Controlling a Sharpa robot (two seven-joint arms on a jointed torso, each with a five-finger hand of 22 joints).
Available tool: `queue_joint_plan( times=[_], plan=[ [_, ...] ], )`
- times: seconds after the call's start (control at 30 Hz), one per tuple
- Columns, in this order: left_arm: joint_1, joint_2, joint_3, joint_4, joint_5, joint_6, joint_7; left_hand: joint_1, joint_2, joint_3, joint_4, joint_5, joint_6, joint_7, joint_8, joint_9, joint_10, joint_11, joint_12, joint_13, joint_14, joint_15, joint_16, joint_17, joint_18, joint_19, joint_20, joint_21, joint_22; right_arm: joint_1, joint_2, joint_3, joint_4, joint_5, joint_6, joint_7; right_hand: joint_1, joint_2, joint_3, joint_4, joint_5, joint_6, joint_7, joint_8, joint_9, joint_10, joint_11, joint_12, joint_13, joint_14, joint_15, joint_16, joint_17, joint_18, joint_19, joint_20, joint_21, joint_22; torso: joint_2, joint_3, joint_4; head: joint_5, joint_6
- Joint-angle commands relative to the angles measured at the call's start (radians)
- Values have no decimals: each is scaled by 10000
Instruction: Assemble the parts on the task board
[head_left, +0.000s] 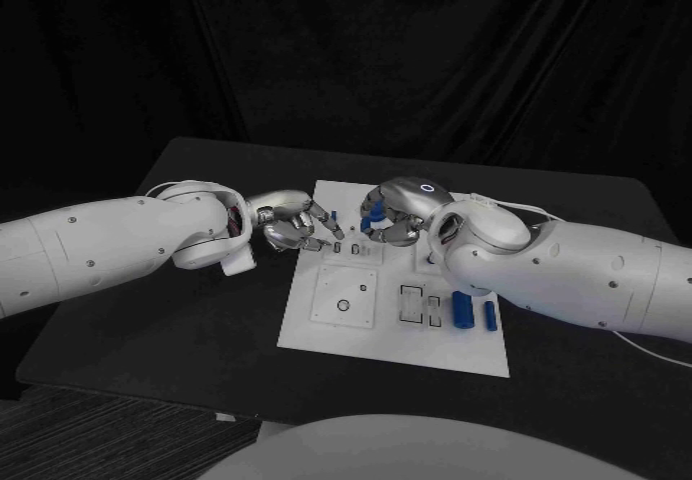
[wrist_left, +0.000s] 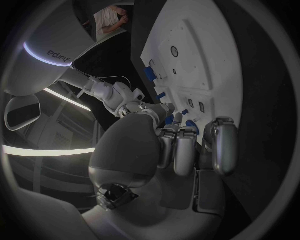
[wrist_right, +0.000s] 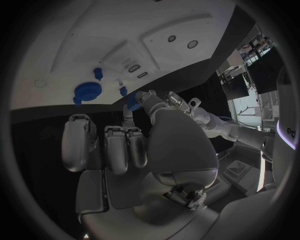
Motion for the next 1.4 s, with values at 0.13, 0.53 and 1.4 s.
queue_joint_plan(
  times=[0.13, 0.53, 1.4],
  plan=[
    [-16, 27, 8, 23, 162, 30, 46, -210, 38, 386, -22, 1, 174, -2, 99, -137, 1110, 19, 25, 2641, 1055, 28, 133, 2658, -129, 61, -42, -13, 2008, 532, -10, 8, 69, -1408, 2439, -983, 70, -16, 432, -115, 319, 430, -82, 450, 645, 1093, 67, 167, 2698, 1116, 31, 247, 2779, 294, -53, 17, -108, 1965, -17, -22, 11, 21, -1],
    [-16, 37, 8, 81, 326, -48, 127, -193, 55, 414, -37, 28, 233, 27, 135, -162, 1110, 44, 25, 2641, 1055, 46, 133, 2658, -124, 43, -29, -41, 1999, 477, 196, 7, -284, -1595, 3066, -1045, 99, -24, 480, -169, 254, 436, -63, 381, 603, 1093, 82, 167, 2698, 1116, 43, 247, 2779, 299, -68, 26, -139, 1960, -33, -60, 46, -31, -1],
    [-16, 15, 8, 57, 339, 25, 58, -188, 79, 439, -36, 41, 267, 52, 155, -189, 1110, 66, 25, 2641, 1055, 66, 133, 2658, -122, 32, -16, -56, 1995, 60, 332, 7, -392, -1610, 2217, -680, 31, -37, 499, -169, 125, 457, -37, 289, 544, 1093, 111, 167, 2698, 1116, 70, 247, 2779, 330, -139, 47, -287, 1917, -1, 0, -3, -4, -1]
  ],
)
